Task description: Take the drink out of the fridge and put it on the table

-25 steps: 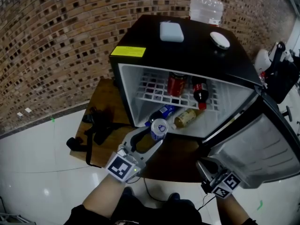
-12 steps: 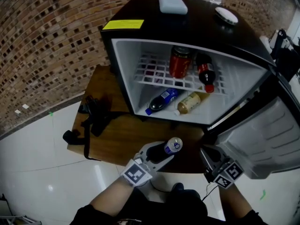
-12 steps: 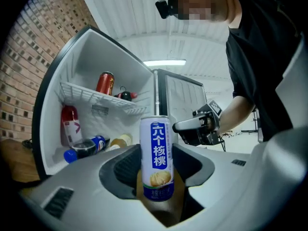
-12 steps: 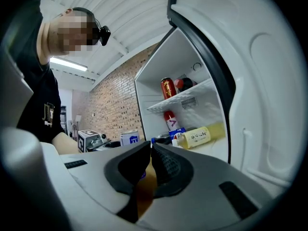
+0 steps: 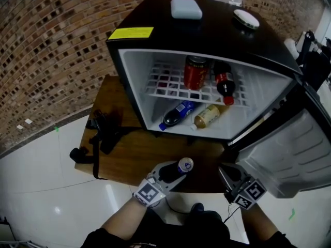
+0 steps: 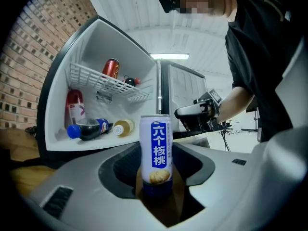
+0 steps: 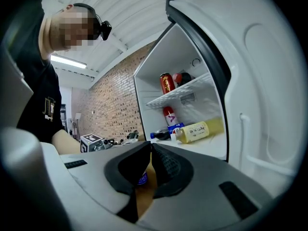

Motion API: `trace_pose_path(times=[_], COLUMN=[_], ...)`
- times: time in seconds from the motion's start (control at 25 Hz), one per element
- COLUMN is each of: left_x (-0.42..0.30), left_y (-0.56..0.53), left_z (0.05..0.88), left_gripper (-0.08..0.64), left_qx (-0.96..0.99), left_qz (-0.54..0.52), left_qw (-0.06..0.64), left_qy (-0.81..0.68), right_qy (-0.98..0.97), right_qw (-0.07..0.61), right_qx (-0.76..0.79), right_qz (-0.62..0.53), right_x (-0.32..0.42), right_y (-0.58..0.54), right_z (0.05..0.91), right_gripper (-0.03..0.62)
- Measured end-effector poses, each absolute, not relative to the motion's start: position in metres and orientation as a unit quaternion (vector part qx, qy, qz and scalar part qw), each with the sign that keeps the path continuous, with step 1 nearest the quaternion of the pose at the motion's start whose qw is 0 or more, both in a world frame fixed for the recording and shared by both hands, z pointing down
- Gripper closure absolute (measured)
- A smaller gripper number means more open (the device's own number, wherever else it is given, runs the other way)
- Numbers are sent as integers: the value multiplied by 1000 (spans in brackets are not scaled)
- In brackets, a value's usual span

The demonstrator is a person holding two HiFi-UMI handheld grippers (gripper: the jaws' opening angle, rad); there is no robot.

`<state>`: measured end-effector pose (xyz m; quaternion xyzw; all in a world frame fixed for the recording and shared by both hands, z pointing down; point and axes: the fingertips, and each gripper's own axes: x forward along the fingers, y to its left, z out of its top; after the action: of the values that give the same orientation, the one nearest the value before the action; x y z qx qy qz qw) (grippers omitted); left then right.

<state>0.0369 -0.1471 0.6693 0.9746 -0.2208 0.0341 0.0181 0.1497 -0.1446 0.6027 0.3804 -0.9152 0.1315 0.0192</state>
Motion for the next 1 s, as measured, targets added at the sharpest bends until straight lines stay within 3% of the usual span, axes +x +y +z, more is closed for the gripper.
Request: trace_pose_path(times=[0.12, 0.2, 0.6, 1.0], left_x=[37, 35, -9, -43], left_y=[-146, -144, -127, -112], left_z=[670, 668, 590, 467], left_gripper=[346, 230, 232, 437], left_qx=[976, 977, 965, 959], left_qz=[32, 30, 0, -35], left_qw=[32, 47, 100, 118], left_qy=[-215, -208, -242, -254], right_qy=[-915, -915, -908, -912], right_qw=[24, 30, 36, 20], right_qx=[379, 380, 391, 387], right_qz=[133, 130, 143, 134], right_x=[147, 146, 146, 146], right_y=[-143, -143, -129, -107], right_z=[604, 604, 566, 480], right_gripper=[563, 563, 563, 569])
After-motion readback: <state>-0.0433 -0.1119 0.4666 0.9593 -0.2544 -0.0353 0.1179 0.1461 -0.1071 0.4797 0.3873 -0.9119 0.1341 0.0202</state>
